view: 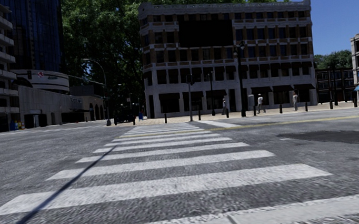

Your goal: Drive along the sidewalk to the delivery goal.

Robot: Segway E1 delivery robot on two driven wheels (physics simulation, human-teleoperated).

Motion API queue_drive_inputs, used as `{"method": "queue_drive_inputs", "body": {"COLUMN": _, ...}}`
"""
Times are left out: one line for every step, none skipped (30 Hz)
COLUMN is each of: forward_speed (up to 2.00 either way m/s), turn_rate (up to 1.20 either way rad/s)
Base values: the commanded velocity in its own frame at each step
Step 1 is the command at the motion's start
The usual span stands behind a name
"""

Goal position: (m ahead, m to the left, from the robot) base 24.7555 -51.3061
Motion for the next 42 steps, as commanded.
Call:
{"method": "queue_drive_inputs", "body": {"forward_speed": 2.0, "turn_rate": 0.0}}
{"method": "queue_drive_inputs", "body": {"forward_speed": 2.0, "turn_rate": 0.0}}
{"method": "queue_drive_inputs", "body": {"forward_speed": 2.0, "turn_rate": 0.0}}
{"method": "queue_drive_inputs", "body": {"forward_speed": 2.0, "turn_rate": 0.0}}
{"method": "queue_drive_inputs", "body": {"forward_speed": 2.0, "turn_rate": 0.0}}
{"method": "queue_drive_inputs", "body": {"forward_speed": 2.0, "turn_rate": 0.0}}
{"method": "queue_drive_inputs", "body": {"forward_speed": 2.0, "turn_rate": 0.0}}
{"method": "queue_drive_inputs", "body": {"forward_speed": 2.0, "turn_rate": 0.0}}
{"method": "queue_drive_inputs", "body": {"forward_speed": 1.98, "turn_rate": 0.0}}
{"method": "queue_drive_inputs", "body": {"forward_speed": 1.77, "turn_rate": 0.0}}
{"method": "queue_drive_inputs", "body": {"forward_speed": 1.77, "turn_rate": 0.0}}
{"method": "queue_drive_inputs", "body": {"forward_speed": 1.52, "turn_rate": 0.0}}
{"method": "queue_drive_inputs", "body": {"forward_speed": 1.4, "turn_rate": 0.0}}
{"method": "queue_drive_inputs", "body": {"forward_speed": 1.32, "turn_rate": 0.0}}
{"method": "queue_drive_inputs", "body": {"forward_speed": 1.32, "turn_rate": 0.0}}
{"method": "queue_drive_inputs", "body": {"forward_speed": 1.3, "turn_rate": 0.0}}
{"method": "queue_drive_inputs", "body": {"forward_speed": 1.28, "turn_rate": 0.0}}
{"method": "queue_drive_inputs", "body": {"forward_speed": 1.27, "turn_rate": 0.0}}
{"method": "queue_drive_inputs", "body": {"forward_speed": 1.26, "turn_rate": 0.0}}
{"method": "queue_drive_inputs", "body": {"forward_speed": 1.26, "turn_rate": 0.0}}
{"method": "queue_drive_inputs", "body": {"forward_speed": 1.26, "turn_rate": 0.0}}
{"method": "queue_drive_inputs", "body": {"forward_speed": 1.26, "turn_rate": 0.0}}
{"method": "queue_drive_inputs", "body": {"forward_speed": 1.26, "turn_rate": 0.0}}
{"method": "queue_drive_inputs", "body": {"forward_speed": 1.26, "turn_rate": 0.0}}
{"method": "queue_drive_inputs", "body": {"forward_speed": 1.26, "turn_rate": 0.0}}
{"method": "queue_drive_inputs", "body": {"forward_speed": 1.26, "turn_rate": 0.0}}
{"method": "queue_drive_inputs", "body": {"forward_speed": 1.26, "turn_rate": 0.0}}
{"method": "queue_drive_inputs", "body": {"forward_speed": 1.26, "turn_rate": 0.0}}
{"method": "queue_drive_inputs", "body": {"forward_speed": 1.26, "turn_rate": 0.0}}
{"method": "queue_drive_inputs", "body": {"forward_speed": 1.27, "turn_rate": 0.0}}
{"method": "queue_drive_inputs", "body": {"forward_speed": 1.27, "turn_rate": 0.0}}
{"method": "queue_drive_inputs", "body": {"forward_speed": 1.27, "turn_rate": 0.0}}
{"method": "queue_drive_inputs", "body": {"forward_speed": 1.27, "turn_rate": 0.0}}
{"method": "queue_drive_inputs", "body": {"forward_speed": 1.27, "turn_rate": 0.0}}
{"method": "queue_drive_inputs", "body": {"forward_speed": 1.27, "turn_rate": 0.0}}
{"method": "queue_drive_inputs", "body": {"forward_speed": 1.27, "turn_rate": 0.0}}
{"method": "queue_drive_inputs", "body": {"forward_speed": 1.27, "turn_rate": 0.0}}
{"method": "queue_drive_inputs", "body": {"forward_speed": 1.27, "turn_rate": 0.0}}
{"method": "queue_drive_inputs", "body": {"forward_speed": 1.28, "turn_rate": 0.0}}
{"method": "queue_drive_inputs", "body": {"forward_speed": 1.28, "turn_rate": 0.0}}
{"method": "queue_drive_inputs", "body": {"forward_speed": 1.29, "turn_rate": 0.0}}
{"method": "queue_drive_inputs", "body": {"forward_speed": 1.3, "turn_rate": 0.0}}
